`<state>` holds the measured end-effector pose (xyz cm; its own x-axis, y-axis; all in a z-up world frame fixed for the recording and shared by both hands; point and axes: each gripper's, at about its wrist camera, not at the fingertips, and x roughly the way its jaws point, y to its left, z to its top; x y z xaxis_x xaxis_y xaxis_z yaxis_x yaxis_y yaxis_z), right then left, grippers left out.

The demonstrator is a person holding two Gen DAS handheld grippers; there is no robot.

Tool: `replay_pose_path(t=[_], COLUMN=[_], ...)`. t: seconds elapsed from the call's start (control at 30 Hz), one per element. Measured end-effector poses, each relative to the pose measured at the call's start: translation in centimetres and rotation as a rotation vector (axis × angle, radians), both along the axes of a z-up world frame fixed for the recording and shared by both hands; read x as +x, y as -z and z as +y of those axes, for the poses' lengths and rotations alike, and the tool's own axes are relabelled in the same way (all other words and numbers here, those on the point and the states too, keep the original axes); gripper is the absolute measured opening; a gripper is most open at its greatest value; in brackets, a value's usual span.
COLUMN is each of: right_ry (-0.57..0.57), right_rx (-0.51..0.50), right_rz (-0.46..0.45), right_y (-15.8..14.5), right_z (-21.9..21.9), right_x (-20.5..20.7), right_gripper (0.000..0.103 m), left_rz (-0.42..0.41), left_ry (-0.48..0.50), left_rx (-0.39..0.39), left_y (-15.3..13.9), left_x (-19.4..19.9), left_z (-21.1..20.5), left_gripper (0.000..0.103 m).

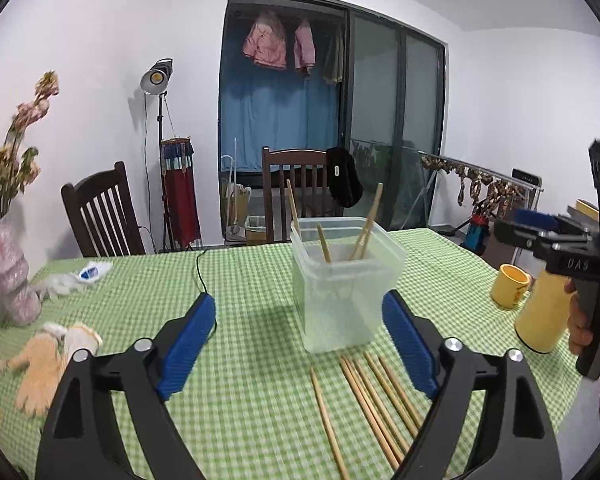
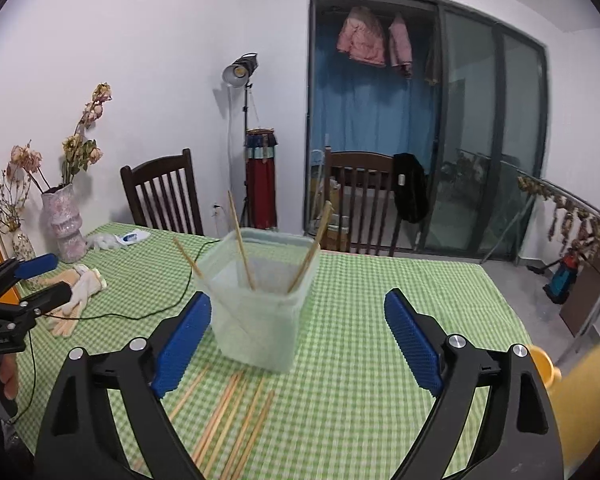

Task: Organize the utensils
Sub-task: 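Withdraw both open tools back toward the remaining sticks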

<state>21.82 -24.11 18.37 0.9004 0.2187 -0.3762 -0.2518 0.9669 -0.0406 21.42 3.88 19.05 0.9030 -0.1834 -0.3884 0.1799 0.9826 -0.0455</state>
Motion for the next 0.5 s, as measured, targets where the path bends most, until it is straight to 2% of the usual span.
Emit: replay_pose_path(t=[0.23,0.37,0.5], right_ry=[0.021,0.012,0.06], right_rx=[0.044,0.107,0.1], right_rz=[-0.118,-0.093,-0.067], right_y=[2.7,4.0,5.3], right_z=[-0.4,-0.7,-0.7], right_x=[-7.3,-9.8,-12.0], right_gripper=[0.095,0.095,0.095], left_rz=[-0.017,-0.011,-0.016], left_ry=[-0.045,-0.056,-0.056], left_rx=[-0.003,0.02,0.004], left_y=[3.5,4.8,5.7], left_x=[-5.9,-8.4,-10.9], left_z=[-0.4,-1.1,-1.5], left_gripper=[0.089,0.09,0.094])
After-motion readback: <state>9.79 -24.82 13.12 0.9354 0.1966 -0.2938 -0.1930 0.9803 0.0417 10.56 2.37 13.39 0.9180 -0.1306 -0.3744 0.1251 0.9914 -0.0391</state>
